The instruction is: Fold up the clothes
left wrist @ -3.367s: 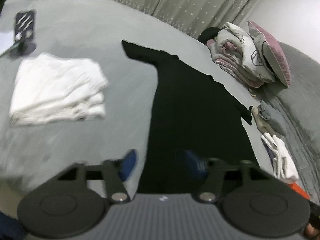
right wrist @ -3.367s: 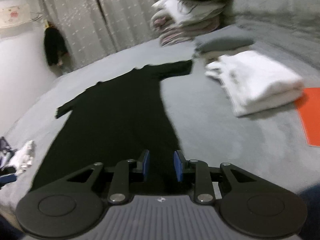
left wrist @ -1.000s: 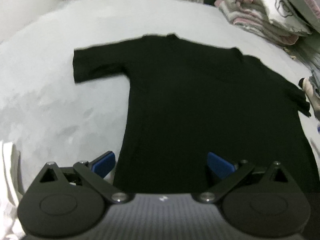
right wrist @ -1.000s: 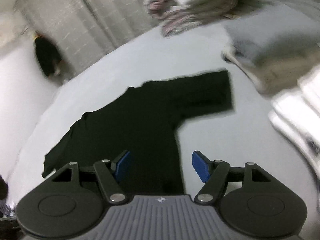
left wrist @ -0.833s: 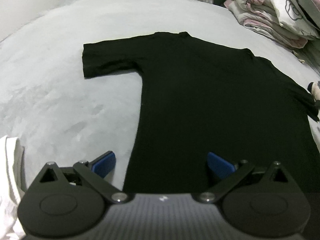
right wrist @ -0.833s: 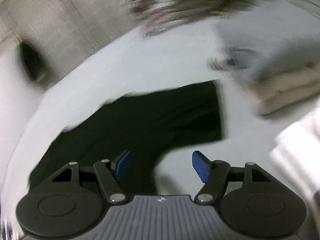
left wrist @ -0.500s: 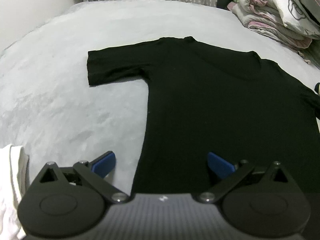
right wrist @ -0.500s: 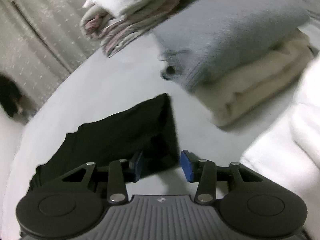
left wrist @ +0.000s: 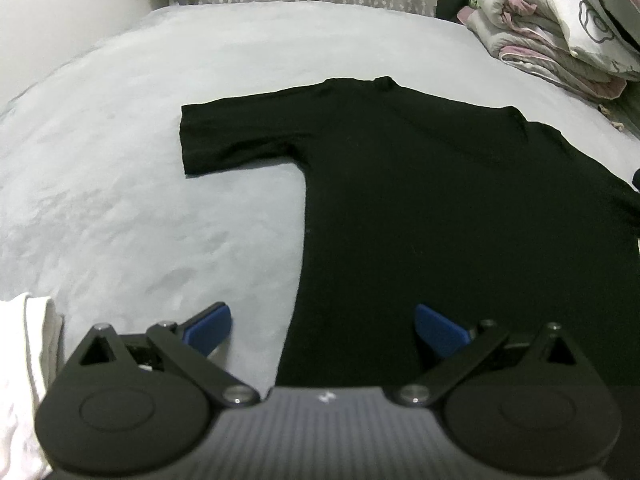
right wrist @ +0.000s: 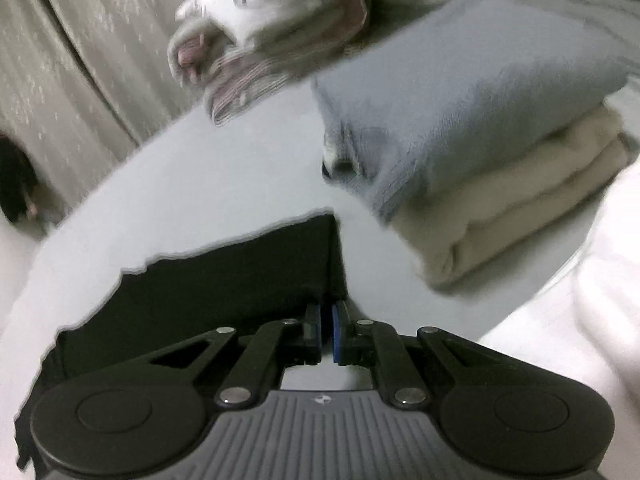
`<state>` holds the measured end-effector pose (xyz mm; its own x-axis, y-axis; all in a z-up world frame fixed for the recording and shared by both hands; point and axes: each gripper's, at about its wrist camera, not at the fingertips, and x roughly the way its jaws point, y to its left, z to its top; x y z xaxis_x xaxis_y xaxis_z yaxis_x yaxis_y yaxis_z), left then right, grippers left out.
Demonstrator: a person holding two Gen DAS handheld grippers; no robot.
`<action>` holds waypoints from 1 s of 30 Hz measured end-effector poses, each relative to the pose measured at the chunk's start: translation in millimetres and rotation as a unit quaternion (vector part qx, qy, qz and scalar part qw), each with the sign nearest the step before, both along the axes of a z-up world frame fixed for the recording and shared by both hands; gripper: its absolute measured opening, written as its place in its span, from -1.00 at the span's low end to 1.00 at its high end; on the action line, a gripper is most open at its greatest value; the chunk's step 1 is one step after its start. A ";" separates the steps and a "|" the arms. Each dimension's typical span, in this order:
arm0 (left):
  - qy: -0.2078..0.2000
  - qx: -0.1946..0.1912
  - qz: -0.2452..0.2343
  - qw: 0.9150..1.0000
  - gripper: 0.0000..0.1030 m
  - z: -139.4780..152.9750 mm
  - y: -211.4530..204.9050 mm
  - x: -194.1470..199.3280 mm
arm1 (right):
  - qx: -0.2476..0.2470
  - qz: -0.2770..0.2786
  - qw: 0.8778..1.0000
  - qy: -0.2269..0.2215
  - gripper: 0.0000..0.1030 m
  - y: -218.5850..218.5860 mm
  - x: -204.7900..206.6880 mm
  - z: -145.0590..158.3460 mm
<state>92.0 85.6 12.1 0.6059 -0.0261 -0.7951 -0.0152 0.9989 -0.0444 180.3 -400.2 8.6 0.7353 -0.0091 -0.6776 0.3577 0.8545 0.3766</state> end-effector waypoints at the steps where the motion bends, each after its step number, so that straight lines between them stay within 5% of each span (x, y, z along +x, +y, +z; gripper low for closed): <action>1: 0.000 -0.002 0.000 1.000 0.99 0.2 0.6 0.1 | -0.007 0.005 1.000 0.003 -0.79 0.3 3.4 0.2; 2: 0.000 -0.004 0.001 1.000 0.99 0.3 1.5 0.3 | -0.020 0.009 1.000 0.001 -0.78 1.4 7.2 3.1; 5: 0.003 -0.008 0.002 1.000 0.99 0.3 3.3 1.2 | -0.059 0.023 0.998 -0.006 -0.32 4.5 18.3 11.5; 12: 0.003 -0.007 -0.001 1.000 0.99 -1.4 2.8 2.1 | -0.145 0.052 0.988 -0.008 -0.32 11.9 49.9 20.8; 16: 0.004 -0.004 -0.004 1.000 0.99 -2.2 1.7 2.0 | -0.186 0.063 0.980 0.020 -0.47 16.4 78.9 5.3; 19: 0.004 -0.001 -0.006 1.000 0.99 -2.8 0.8 1.8 | -0.229 0.068 0.971 0.028 -0.88 22.7 85.0 -0.2; 26: 0.008 -0.015 -0.004 1.000 0.99 -0.4 4.2 2.8 | -0.259 0.038 0.965 -0.011 -0.91 29.2 76.2 19.5; 30: 0.011 -0.026 0.001 1.000 0.99 -0.2 6.5 4.4 | -0.277 0.040 0.960 0.017 -0.91 31.7 86.2 14.7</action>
